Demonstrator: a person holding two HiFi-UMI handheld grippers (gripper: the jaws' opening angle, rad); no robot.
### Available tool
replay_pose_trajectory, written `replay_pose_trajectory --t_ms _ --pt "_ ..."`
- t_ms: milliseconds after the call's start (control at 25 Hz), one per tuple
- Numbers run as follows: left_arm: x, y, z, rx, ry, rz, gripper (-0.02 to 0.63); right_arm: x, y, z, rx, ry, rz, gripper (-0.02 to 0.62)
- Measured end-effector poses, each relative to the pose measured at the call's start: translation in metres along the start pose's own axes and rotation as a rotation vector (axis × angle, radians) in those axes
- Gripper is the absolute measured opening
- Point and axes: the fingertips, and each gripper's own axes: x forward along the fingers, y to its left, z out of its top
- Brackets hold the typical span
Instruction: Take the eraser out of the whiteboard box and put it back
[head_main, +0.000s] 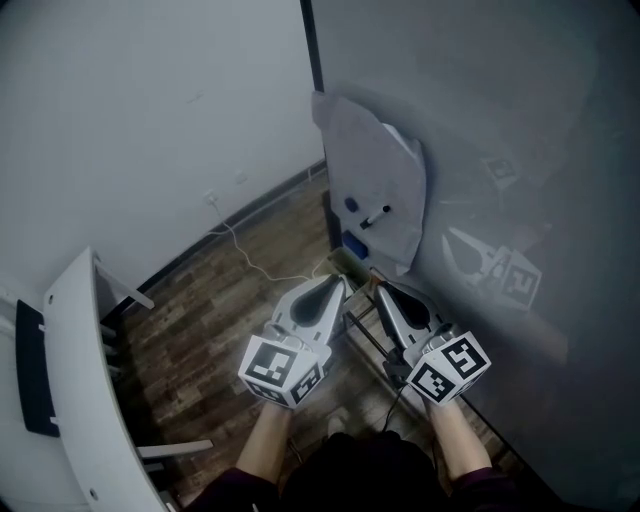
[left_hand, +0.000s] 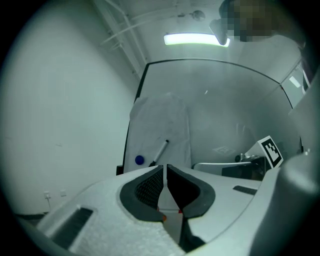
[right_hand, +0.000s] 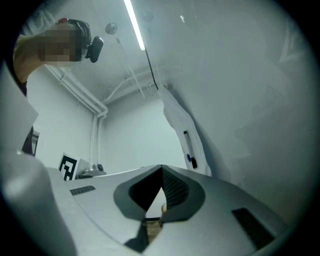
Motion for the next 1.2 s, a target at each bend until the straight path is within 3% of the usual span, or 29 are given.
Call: replay_pose_trajectory --t_ms 440,1200 --pt "-0.022 -0.024 0.019 -0.039 -0.042 -0.010 0.006 -0.019 0.032 0.022 -0.050 -0.019 0.031 0.003" --pt "-0.019 -0.030 0.010 -0.043 -0.038 -0.008 0.006 -0.027 0.022 0.014 -0.027 -0.019 0.024 0.003"
